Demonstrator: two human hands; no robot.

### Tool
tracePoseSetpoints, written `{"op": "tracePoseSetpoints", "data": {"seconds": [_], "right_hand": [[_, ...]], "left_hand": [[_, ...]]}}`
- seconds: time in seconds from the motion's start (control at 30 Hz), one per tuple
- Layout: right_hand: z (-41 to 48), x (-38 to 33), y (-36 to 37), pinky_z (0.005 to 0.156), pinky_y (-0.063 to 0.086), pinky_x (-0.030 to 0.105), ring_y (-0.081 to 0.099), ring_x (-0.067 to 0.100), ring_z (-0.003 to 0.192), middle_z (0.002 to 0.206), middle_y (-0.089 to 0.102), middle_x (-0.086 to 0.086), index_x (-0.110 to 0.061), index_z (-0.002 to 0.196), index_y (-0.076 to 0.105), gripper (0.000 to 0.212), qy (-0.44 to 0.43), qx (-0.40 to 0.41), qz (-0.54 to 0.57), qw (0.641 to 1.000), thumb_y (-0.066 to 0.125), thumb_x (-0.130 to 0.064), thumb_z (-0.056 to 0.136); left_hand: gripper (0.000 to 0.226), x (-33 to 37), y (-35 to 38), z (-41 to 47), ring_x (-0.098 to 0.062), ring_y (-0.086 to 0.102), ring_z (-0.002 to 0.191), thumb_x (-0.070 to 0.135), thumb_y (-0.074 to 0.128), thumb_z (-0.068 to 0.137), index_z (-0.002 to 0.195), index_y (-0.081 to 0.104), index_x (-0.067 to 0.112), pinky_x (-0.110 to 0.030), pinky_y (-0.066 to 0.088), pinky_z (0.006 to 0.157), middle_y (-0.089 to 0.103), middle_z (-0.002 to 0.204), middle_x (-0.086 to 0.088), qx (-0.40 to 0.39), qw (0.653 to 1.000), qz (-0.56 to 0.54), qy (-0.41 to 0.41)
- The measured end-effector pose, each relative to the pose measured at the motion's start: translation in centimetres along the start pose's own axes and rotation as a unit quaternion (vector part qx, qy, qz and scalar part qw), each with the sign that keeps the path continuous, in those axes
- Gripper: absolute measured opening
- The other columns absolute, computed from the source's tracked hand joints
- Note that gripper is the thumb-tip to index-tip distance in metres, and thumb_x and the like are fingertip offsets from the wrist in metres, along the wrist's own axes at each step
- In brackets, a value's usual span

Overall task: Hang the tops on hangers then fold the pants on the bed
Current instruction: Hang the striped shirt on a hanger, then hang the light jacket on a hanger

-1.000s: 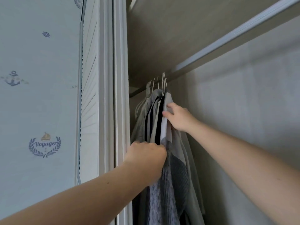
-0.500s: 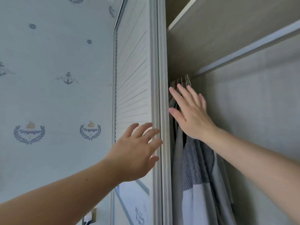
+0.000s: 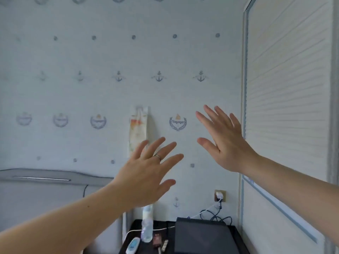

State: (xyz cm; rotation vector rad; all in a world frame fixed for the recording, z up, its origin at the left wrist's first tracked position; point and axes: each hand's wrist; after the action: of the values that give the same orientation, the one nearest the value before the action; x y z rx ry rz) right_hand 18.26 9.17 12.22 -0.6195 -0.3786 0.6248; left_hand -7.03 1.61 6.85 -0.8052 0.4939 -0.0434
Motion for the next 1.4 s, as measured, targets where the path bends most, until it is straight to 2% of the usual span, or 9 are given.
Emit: {"op": "tracePoseSetpoints", "data": {"seconds": [0.1, 0.3, 0.4, 0.5, 0.63, 0.77, 0.9, 1.0, 1.4], "right_hand": [[2.5, -8.1, 4.7, 0.124, -0.001, 0.052, -0.006, 0.016, 0.156, 0.169, 0.003, -0.009, -0.038, 0.16, 0.01, 0.068, -0.065, -0.015, 0.056, 0.996, 0.016, -0.063, 0.097], [5.9, -23.8, 13.4, 0.124, -0.005, 0.048, -0.01, 0.012, 0.155, 0.169, 0.001, -0.01, -0.038, 0.16, 0.007, 0.067, -0.197, -0.053, 0.171, 0.964, 0.017, -0.062, 0.098], [6.4, -31.6, 17.5, 0.124, -0.001, 0.052, -0.005, 0.014, 0.156, 0.169, 0.005, -0.008, -0.034, 0.161, 0.013, 0.068, -0.253, -0.055, 0.235, 0.937, 0.018, -0.063, 0.099], [6.5, -38.9, 21.4, 0.122, 0.006, 0.057, 0.005, 0.019, 0.156, 0.169, 0.013, -0.004, -0.03, 0.16, 0.019, 0.069, -0.289, -0.052, 0.286, 0.912, 0.021, -0.062, 0.1], [6.4, -47.4, 27.5, 0.123, 0.002, 0.055, 0.003, 0.018, 0.156, 0.169, 0.009, -0.004, -0.032, 0.161, 0.015, 0.068, -0.334, -0.084, 0.333, 0.878, 0.02, -0.062, 0.1], [6.4, -54.6, 34.4, 0.123, 0.0, 0.052, 0.005, 0.018, 0.156, 0.168, 0.013, -0.005, -0.032, 0.16, 0.016, 0.07, -0.357, -0.142, 0.386, 0.839, 0.017, -0.065, 0.098], [6.2, -60.2, 41.8, 0.122, 0.0, 0.047, 0.007, 0.013, 0.155, 0.166, 0.019, -0.008, -0.037, 0.159, 0.018, 0.069, -0.353, -0.214, 0.432, 0.802, 0.016, -0.068, 0.097], [5.1, -63.7, 47.7, 0.121, 0.005, 0.044, 0.01, 0.011, 0.153, 0.165, 0.022, -0.009, -0.037, 0.158, 0.021, 0.071, -0.35, -0.273, 0.444, 0.778, 0.018, -0.07, 0.095], [-7.8, -70.9, 66.0, 0.121, 0.008, 0.044, 0.012, 0.016, 0.153, 0.167, 0.018, -0.007, -0.033, 0.16, 0.017, 0.062, -0.277, -0.535, 0.317, 0.733, 0.031, -0.055, 0.103]], "left_hand": [[0.067, -5.3, -1.0, -7.5, -0.023, -0.013, 0.156, 0.065, 0.018, 0.096, 0.158, 0.006, 0.043, -0.05, -0.007, 0.124, 0.001, 0.171, 0.007, -0.036, 0.997, 0.039, -0.053], [0.068, -12.9, -2.4, -22.5, -0.023, -0.014, 0.156, 0.067, 0.025, 0.099, 0.157, 0.003, 0.041, -0.052, -0.007, 0.124, -0.001, 0.17, 0.006, -0.106, 0.974, 0.094, -0.175], [0.069, -15.2, -2.6, -30.2, -0.022, -0.014, 0.155, 0.068, 0.027, 0.098, 0.157, 0.004, 0.042, -0.055, -0.002, 0.125, 0.0, 0.17, 0.007, -0.146, 0.952, 0.11, -0.245], [0.069, -17.2, -2.6, -37.3, -0.022, -0.012, 0.155, 0.067, 0.032, 0.098, 0.157, 0.01, 0.042, -0.05, -0.007, 0.124, 0.004, 0.17, 0.007, -0.18, 0.926, 0.124, -0.309], [0.07, -19.8, -1.7, -45.4, -0.021, -0.008, 0.155, 0.069, 0.026, 0.095, 0.157, 0.018, 0.04, -0.05, -0.003, 0.125, 0.009, 0.17, 0.006, -0.213, 0.885, 0.135, -0.39], [0.068, -22.2, 1.1, -52.8, -0.023, -0.002, 0.156, 0.066, 0.039, 0.096, 0.156, 0.027, 0.038, -0.049, 0.003, 0.125, 0.015, 0.169, 0.007, -0.218, 0.83, 0.118, -0.5], [0.069, -23.2, 4.8, -59.5, -0.022, 0.0, 0.156, 0.071, 0.025, 0.094, 0.155, 0.025, 0.04, -0.052, 0.009, 0.125, 0.014, 0.169, 0.007, -0.232, 0.752, 0.082, -0.612], [0.067, -23.0, 7.7, -63.9, -0.023, 0.003, 0.156, 0.07, 0.032, 0.096, 0.155, 0.023, 0.04, -0.05, 0.009, 0.125, 0.017, 0.168, 0.006, -0.252, 0.704, 0.06, -0.662], [0.063, -18.7, 24.6, -77.0, -0.022, 0.013, 0.153, 0.063, 0.044, 0.097, 0.154, 0.03, 0.038, -0.046, 0.017, 0.122, 0.023, 0.166, 0.006, -0.321, 0.513, -0.115, -0.788]]}}
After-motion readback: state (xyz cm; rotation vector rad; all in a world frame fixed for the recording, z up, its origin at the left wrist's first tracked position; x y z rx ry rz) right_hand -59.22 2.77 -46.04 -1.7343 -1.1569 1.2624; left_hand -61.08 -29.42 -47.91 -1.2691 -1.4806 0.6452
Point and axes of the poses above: each hand's wrist, its own z-axis towards the middle knuckle, its own y-axis out of the palm, x = y × z
